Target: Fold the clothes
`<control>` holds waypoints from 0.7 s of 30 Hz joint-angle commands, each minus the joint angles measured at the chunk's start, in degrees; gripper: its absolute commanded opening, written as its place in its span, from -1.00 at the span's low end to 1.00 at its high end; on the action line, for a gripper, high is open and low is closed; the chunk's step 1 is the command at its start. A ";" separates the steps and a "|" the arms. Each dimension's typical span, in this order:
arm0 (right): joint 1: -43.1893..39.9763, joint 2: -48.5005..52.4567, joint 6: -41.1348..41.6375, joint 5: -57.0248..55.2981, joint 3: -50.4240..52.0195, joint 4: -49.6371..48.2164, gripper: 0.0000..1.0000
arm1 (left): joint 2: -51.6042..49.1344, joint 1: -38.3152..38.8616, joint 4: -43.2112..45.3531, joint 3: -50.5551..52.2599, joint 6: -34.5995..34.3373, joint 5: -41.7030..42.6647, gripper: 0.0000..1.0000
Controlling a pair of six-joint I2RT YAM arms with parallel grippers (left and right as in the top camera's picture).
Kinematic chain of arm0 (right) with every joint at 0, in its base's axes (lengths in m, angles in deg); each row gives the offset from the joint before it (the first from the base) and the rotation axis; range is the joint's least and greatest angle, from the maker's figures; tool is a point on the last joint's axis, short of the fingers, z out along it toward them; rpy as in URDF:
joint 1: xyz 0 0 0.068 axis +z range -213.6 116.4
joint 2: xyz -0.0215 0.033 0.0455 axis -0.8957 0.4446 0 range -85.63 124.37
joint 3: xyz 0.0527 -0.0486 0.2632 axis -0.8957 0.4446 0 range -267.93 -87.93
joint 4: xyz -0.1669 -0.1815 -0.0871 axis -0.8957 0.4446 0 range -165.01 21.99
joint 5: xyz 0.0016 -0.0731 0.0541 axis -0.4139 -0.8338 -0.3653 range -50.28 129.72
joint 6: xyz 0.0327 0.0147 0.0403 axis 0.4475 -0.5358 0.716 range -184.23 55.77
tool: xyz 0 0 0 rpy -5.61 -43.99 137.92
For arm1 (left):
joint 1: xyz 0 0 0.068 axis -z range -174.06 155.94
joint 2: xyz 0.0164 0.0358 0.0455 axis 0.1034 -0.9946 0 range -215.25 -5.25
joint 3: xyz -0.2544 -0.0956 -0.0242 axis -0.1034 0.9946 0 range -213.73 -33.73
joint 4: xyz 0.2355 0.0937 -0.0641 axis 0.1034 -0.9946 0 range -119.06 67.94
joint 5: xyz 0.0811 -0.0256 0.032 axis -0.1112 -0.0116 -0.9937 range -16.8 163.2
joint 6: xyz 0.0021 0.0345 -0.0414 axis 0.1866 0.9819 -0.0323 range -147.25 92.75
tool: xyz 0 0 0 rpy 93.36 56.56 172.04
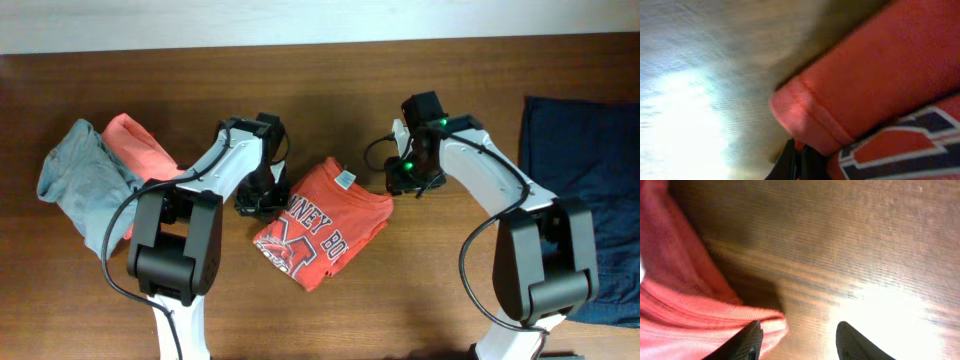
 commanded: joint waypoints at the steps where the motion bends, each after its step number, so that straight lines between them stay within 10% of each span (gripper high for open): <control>1: 0.31 -1.51 -1.05 -1.55 -2.89 3.26 0.04 | 4.37 -0.87 1.88 -0.02 -5.57 -7.17 -0.84; 6: 0.76 -3.32 -2.91 1.09 -3.23 8.35 0.04 | 5.49 -2.34 4.44 -0.07 -5.51 -7.93 -0.05; 13: 4.13 -3.32 -3.34 2.12 -3.21 10.56 0.05 | 5.57 -2.49 10.05 -0.28 4.44 0.42 0.01; 16: 4.83 -3.32 -2.73 2.12 -3.23 10.58 0.07 | 5.57 -2.47 13.77 -0.28 19.37 14.19 0.17; 21: 4.81 -3.32 -2.71 2.10 -3.23 12.07 0.07 | 5.46 -2.62 18.16 -0.28 22.51 15.19 0.53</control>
